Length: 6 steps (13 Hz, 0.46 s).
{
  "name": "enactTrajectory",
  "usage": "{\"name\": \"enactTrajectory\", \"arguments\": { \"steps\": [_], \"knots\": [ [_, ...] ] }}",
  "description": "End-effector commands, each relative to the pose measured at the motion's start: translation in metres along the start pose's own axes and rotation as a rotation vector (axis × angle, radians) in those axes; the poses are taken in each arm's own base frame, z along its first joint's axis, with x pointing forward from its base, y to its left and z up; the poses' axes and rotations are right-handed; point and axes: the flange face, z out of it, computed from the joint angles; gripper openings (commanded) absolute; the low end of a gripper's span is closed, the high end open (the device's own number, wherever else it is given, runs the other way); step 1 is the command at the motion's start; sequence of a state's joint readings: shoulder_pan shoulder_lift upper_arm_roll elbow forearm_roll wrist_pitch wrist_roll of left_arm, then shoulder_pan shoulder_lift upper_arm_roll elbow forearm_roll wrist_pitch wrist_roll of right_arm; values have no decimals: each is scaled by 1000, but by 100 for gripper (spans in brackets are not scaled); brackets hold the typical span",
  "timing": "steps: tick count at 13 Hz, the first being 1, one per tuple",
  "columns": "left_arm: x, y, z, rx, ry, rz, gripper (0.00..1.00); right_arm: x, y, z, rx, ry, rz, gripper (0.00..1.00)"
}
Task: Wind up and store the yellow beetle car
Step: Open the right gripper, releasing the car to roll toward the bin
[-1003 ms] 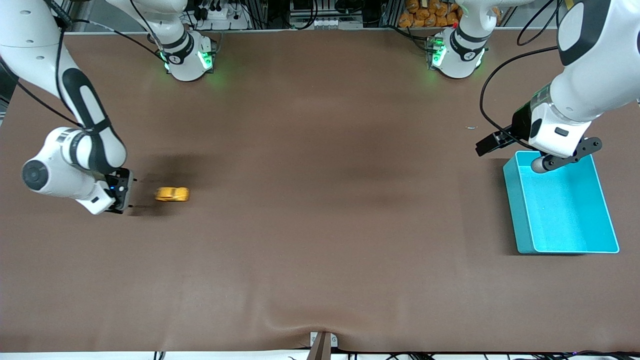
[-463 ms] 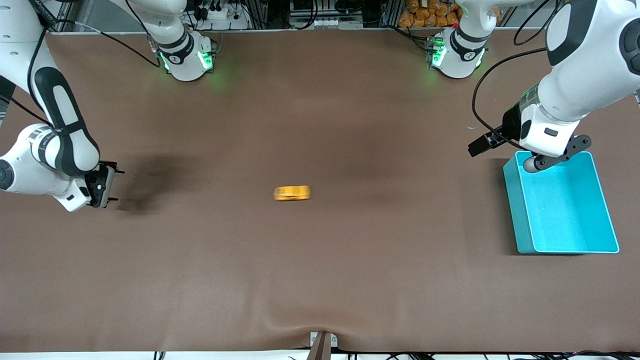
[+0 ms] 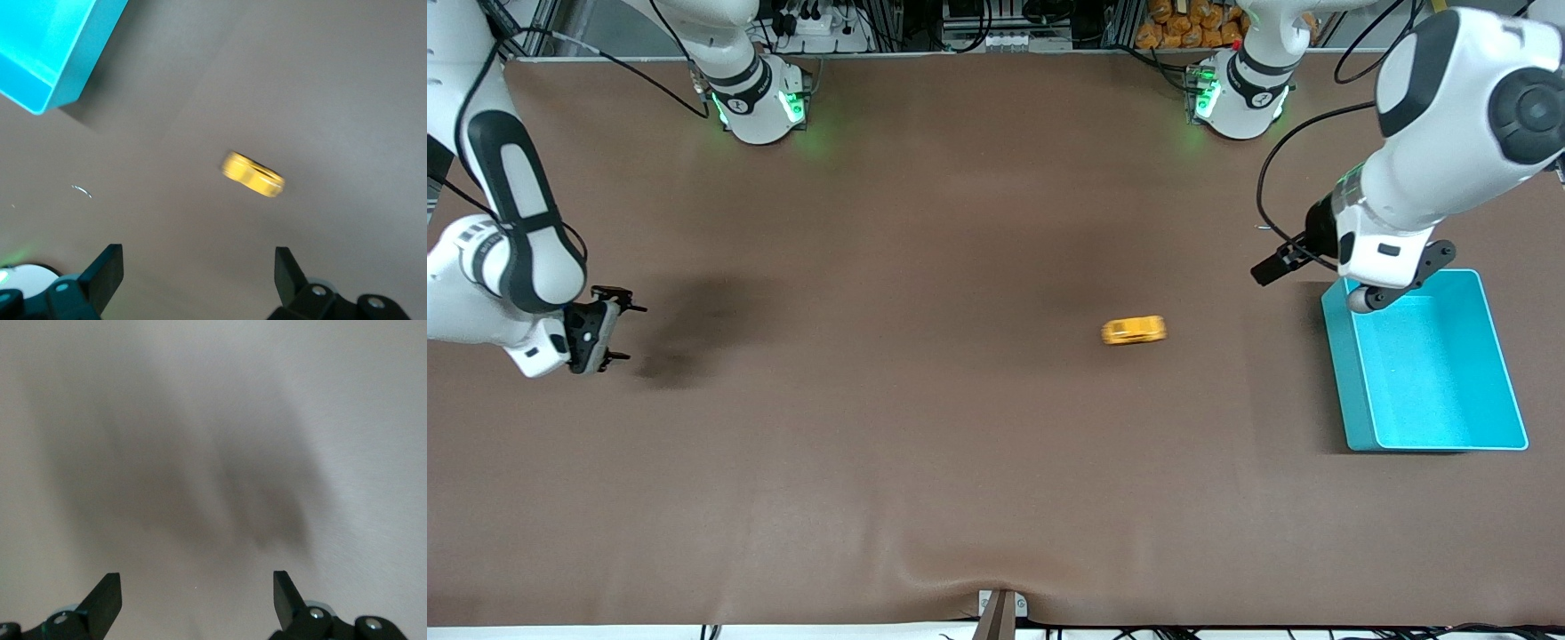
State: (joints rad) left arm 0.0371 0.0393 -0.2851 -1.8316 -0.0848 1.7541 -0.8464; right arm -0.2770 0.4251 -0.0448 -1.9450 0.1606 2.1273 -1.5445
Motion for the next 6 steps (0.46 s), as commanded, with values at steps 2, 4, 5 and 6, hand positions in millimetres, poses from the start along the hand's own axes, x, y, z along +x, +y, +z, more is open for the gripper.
{"name": "enactTrajectory", "arguments": {
  "steps": [2,4,5,6],
  "knots": [
    [-14,-18,32,-5,11,-105,100,50,-25,-100,-36,38,197,100],
    [-7,-25,56,-16,19,-273,100,62,-26,-142,-15,36,278,100],
    [-6,-28,69,-29,37,-349,100,69,-28,-163,-15,33,313,100],
    [-6,-30,80,-41,50,-406,100,77,-32,-184,-22,31,350,100]
  ]
}}
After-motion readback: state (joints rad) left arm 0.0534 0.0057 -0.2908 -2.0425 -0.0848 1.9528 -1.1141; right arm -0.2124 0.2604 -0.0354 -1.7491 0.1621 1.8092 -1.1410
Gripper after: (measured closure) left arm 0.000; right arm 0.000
